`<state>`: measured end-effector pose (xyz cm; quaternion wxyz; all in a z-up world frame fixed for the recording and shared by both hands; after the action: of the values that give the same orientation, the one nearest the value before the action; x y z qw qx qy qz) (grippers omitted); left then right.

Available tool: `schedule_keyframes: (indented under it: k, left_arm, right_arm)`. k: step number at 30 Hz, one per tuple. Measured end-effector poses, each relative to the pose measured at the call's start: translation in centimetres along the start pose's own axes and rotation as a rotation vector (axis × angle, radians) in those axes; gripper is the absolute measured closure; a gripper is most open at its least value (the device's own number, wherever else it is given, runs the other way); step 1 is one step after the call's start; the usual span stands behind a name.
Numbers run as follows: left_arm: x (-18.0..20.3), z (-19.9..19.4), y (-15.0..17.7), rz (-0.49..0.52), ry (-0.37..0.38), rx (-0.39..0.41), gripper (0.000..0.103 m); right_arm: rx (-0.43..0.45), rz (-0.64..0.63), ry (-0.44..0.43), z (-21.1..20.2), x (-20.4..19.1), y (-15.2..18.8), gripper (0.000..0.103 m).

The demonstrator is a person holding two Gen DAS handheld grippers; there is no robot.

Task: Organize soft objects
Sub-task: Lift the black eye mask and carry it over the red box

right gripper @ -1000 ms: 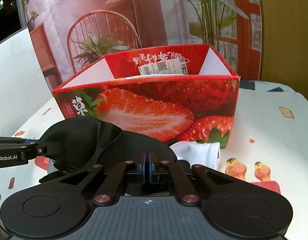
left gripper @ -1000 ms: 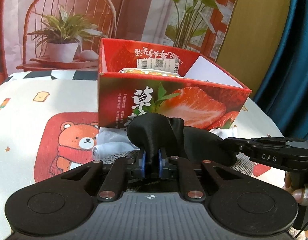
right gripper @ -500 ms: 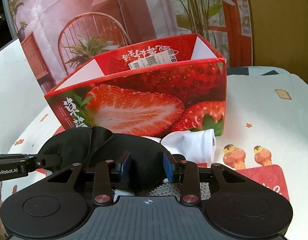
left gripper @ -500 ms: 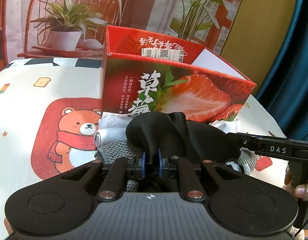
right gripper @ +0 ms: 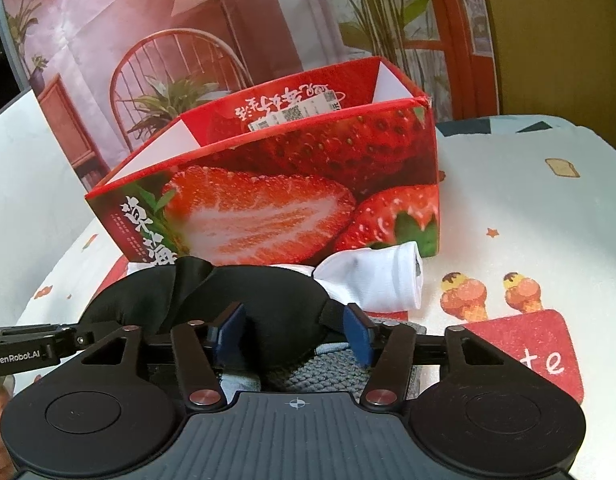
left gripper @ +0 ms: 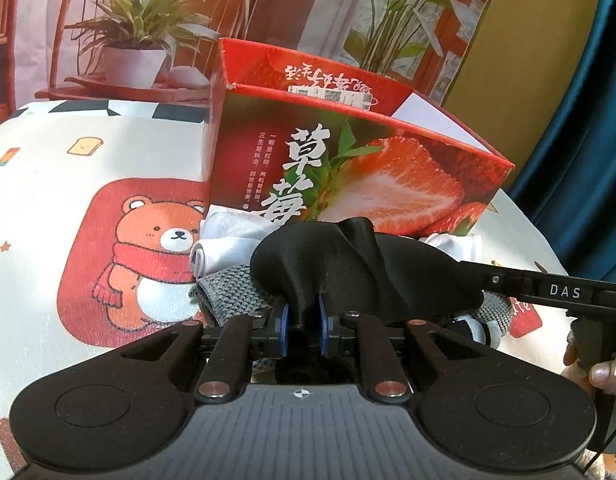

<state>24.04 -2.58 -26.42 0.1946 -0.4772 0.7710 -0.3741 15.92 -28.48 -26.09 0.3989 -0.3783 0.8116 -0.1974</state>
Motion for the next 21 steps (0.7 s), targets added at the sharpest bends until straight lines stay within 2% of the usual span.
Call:
schedule_keyframes:
  k: [3, 6, 9, 12, 14, 16, 21]
  left_arm:
    - [-0.1, 0.3, 0.1, -0.005, 0.003, -0.005, 0.086]
    - [-0.1, 0.5, 0.2, -0.005, 0.006, -0.013, 0.086]
    - [-0.1, 0.6, 0.1, -0.005, 0.009, -0.017, 0.086]
    - [-0.2, 0.7, 0.1, -0.014, 0.016, -0.022, 0.086]
    - [-0.2, 0.6, 0.1, -0.012, 0.017, -0.018, 0.086]
    - [0.1, 0.3, -0.1, 0.006, 0.011, -0.006, 0.086]
    - [1.0, -0.9, -0.7, 0.052, -0.009, 0.043, 0.09]
  right_arm:
    - [-0.006, 0.006, 0.013, 0.5, 0.0, 0.0, 0.037]
    - [-0.033, 0.044, -0.003, 1.3, 0.3, 0.0, 0.033]
    - [-0.061, 0.078, -0.027, 2.2, 0.2, 0.0, 0.031]
    - [-0.082, 0.06, -0.047, 2.6, -0.6, 0.2, 0.032]
    - [-0.073, 0.019, -0.042, 2.5, -1.4, 0.2, 0.037]
    - [-0.056, -0.015, -0.047, 2.2, -2.0, 0.3, 0.049]
    - [-0.027, -0.099, -0.088, 0.6, -3.7, 0.3, 0.067]
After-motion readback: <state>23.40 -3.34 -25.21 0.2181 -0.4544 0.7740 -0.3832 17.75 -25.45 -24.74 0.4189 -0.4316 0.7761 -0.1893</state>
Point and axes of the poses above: each gripper's, at about its wrist camera, not at the fingertips, and z roughly the way its jaws point, x to its right, y to its underside, the point moved 5 cm from there along z, roughly the way its jaws point, and after that the axes turned 15 degrees about z, right-handed, at the moved point
